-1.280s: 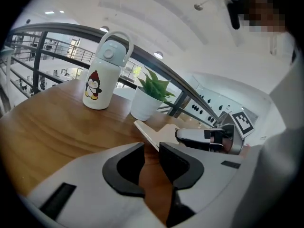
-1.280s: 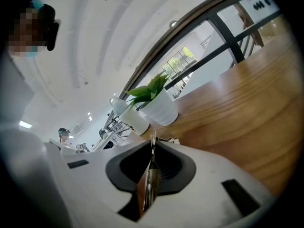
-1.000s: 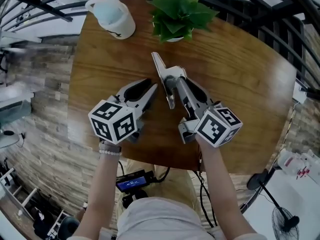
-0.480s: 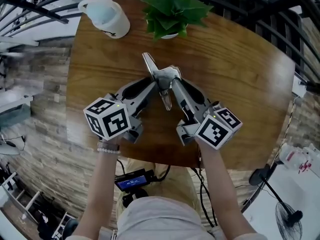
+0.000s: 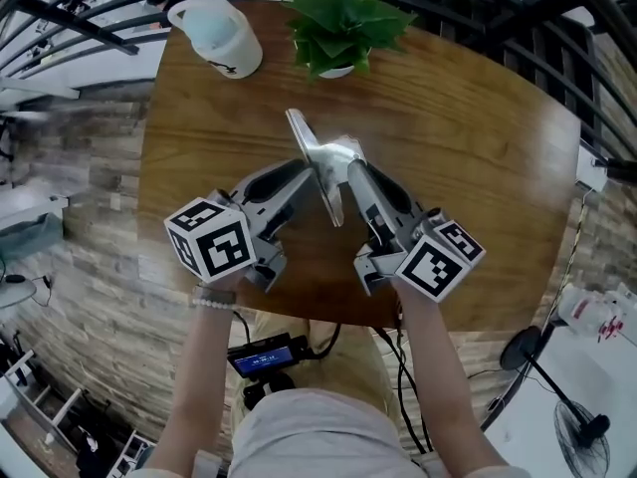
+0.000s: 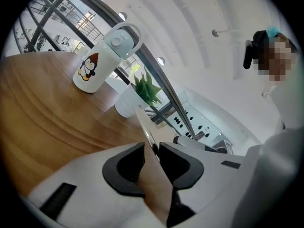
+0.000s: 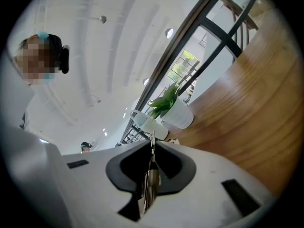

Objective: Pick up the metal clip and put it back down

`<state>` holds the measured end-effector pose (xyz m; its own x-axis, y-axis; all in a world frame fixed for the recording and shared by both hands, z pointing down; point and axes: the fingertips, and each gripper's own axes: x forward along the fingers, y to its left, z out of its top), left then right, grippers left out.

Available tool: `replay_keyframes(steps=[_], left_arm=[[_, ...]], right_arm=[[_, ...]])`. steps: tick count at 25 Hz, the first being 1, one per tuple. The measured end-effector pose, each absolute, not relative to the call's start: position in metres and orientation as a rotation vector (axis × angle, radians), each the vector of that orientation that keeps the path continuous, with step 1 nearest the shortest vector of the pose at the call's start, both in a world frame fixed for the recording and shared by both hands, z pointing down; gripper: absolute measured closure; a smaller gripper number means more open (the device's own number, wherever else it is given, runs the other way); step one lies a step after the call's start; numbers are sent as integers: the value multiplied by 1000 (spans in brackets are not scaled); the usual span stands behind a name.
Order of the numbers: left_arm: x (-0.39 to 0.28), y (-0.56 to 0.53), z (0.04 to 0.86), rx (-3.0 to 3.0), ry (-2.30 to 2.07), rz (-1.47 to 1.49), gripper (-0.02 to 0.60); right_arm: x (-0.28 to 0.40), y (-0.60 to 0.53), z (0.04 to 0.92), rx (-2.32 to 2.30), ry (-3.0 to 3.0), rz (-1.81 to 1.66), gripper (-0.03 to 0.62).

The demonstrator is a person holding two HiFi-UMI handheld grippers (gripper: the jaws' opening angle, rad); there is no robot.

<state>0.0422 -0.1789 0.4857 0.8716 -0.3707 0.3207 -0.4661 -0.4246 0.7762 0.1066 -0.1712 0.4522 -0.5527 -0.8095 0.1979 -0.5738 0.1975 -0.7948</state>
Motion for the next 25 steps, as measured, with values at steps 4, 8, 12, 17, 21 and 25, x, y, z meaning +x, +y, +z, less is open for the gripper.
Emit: replay_keyframes(steps=[4,8,12,17,21,25], left_arm=[[42,-168,476,2049,-571,98,482],[41,-159,467,2051,-548,85,482],[41,-149,452,2075,-525,77,482],[38,-139,430,2121,-494,65,482],[36,-133,404,2178,-466,74,482],[33,-124,374,2246,-441,78,482]], right_arm=[[101,-160,446,-1319,2214,-1270,565],[98,-148,434,-1320,2202,-1247,563],[97,-136,421,-1326,2201,-1223,563],[93,-125,400,-1334,2232,-1169,563],[89,-116,377,-1338,2235,-1115,563],[85,-105,348,-1355,2258,-1030,563]])
